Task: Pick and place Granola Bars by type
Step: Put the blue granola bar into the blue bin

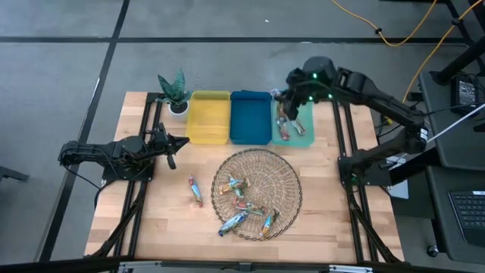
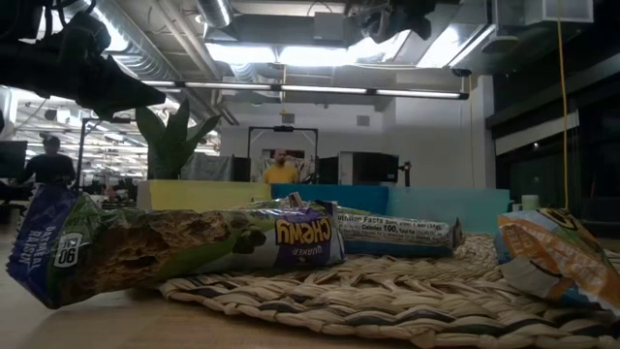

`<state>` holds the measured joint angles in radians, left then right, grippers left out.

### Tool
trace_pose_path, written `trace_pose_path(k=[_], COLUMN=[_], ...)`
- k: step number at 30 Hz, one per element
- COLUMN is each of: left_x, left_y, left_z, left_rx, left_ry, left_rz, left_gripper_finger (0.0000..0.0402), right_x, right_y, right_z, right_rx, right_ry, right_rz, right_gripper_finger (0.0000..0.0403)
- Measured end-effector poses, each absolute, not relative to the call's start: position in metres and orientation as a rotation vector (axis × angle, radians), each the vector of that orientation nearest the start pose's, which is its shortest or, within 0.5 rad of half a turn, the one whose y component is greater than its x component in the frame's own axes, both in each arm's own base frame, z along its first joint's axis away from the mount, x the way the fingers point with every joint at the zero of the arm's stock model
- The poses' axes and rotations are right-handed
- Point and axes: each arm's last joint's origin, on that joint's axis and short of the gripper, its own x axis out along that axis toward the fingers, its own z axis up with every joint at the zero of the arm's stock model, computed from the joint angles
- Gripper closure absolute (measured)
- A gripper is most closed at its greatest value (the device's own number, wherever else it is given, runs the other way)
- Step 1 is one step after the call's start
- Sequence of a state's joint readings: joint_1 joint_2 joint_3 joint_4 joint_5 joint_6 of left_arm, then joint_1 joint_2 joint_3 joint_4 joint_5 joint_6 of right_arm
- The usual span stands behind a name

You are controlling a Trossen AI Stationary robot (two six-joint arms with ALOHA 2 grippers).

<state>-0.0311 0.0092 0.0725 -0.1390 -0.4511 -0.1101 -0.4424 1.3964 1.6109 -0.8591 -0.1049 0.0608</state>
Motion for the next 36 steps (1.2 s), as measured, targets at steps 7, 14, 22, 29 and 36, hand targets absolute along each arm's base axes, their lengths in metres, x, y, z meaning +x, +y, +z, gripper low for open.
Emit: trace_pose_path(k=[7,14,22,29,36], left_x=[0.091,0.091,0.091,0.091,0.091], left_y=[0.01,0.01,0.01,0.01,0.01], left_z=[0.174,0.174,0.174,0.174,0.174], left_rx=[-0.09,-0.09,-0.09,-0.09,-0.09], left_ry=[0.051,0.051,0.051,0.051,0.051], left_rz=[0.423,0.423,0.423,0.423,0.423], left_gripper_finger=[0.0386,0.0386,0.0386,0.0386,0.0386], right_x=[0.271,0.297,0.329,0.348,0.364], right_y=[-0.161,-0.185,-0.21,-0.228,-0.239], right_z=[0.413,0.412,0.375,0.331,0.295], right_rx=[0.221,0.172,0.162,0.182,0.178], right_ry=[0.632,0.678,0.779,0.902,0.986], right_rz=[-0.323,-0.31,-0.285,-0.26,-0.228], right_gripper_finger=[0.0347,0.0347,0.0347,0.0347,0.0347])
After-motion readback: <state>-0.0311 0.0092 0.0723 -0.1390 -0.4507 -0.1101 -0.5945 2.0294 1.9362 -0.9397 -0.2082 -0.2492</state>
